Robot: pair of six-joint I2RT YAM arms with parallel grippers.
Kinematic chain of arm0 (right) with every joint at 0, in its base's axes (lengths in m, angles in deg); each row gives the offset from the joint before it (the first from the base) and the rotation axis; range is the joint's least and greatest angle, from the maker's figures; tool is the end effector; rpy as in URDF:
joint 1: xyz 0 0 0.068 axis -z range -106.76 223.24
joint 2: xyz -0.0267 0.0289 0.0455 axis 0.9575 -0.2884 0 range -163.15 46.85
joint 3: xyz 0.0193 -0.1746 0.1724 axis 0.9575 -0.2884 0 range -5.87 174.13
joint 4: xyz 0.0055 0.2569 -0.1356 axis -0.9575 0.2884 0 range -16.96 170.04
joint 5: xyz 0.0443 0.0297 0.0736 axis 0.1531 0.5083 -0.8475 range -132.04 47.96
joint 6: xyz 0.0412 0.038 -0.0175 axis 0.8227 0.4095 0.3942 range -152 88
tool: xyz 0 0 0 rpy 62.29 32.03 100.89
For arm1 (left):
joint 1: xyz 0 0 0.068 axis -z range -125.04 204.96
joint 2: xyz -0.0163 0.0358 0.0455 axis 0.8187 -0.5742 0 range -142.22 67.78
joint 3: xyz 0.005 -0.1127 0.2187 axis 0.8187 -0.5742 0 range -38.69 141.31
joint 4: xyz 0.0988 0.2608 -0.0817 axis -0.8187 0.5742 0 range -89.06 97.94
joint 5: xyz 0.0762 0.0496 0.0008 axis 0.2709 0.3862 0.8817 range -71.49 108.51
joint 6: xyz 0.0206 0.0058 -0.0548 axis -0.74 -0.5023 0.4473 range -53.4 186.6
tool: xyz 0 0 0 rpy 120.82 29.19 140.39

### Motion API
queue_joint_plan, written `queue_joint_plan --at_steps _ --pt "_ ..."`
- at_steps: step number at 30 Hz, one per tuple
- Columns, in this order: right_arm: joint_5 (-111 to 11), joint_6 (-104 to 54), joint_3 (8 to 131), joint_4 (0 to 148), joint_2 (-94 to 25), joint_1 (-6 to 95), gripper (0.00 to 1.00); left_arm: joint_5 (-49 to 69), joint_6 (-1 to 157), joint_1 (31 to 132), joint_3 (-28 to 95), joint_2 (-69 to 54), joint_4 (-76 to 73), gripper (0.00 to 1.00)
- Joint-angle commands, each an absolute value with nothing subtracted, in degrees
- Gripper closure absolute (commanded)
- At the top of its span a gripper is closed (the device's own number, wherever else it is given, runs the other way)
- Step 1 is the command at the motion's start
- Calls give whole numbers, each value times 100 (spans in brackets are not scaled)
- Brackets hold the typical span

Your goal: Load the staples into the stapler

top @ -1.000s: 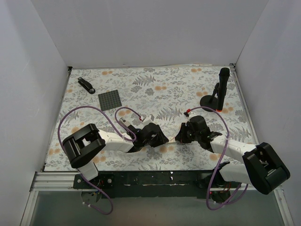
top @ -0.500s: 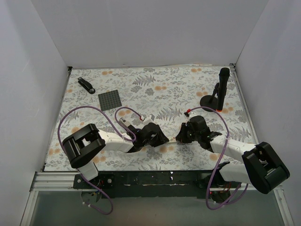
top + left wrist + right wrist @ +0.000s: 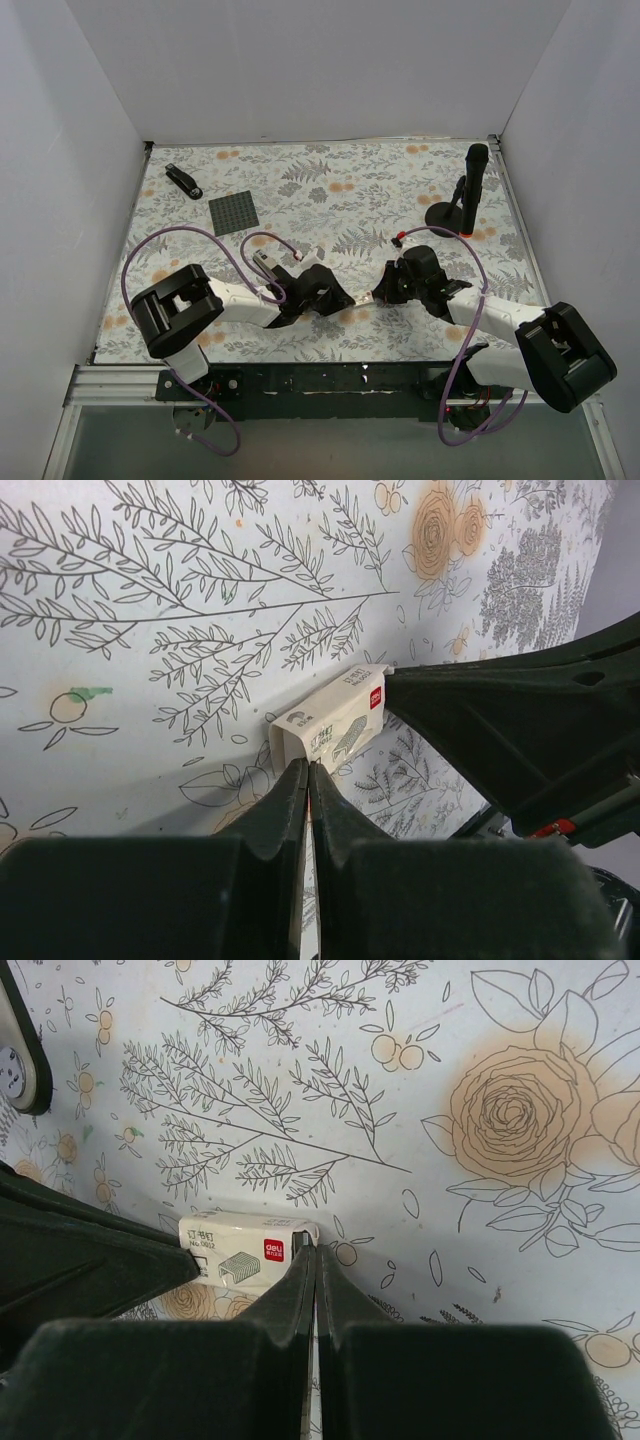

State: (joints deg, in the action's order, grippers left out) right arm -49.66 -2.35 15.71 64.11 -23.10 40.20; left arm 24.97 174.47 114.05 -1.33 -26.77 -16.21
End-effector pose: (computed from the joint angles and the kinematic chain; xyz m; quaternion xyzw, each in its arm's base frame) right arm 0.2122 0.1448 0.0954 -0.0550 0.9010 0.2729 0.3327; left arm 0.1725 -0.2787 0.0748 -0.3954 0.8144 -0.4131 0.0986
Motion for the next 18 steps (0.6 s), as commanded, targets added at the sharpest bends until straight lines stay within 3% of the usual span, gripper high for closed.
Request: queue_joint_plan --at_steps 1,18 --pt "-4960 -290 1539 6346 -2179 3975 99 2501 17672 11411 -353 -2241 -1962 100" --pt "-4231 -466 1794 7013 -1968 3975 99 2361 17954 11253 -652 -2213 -2244 100"
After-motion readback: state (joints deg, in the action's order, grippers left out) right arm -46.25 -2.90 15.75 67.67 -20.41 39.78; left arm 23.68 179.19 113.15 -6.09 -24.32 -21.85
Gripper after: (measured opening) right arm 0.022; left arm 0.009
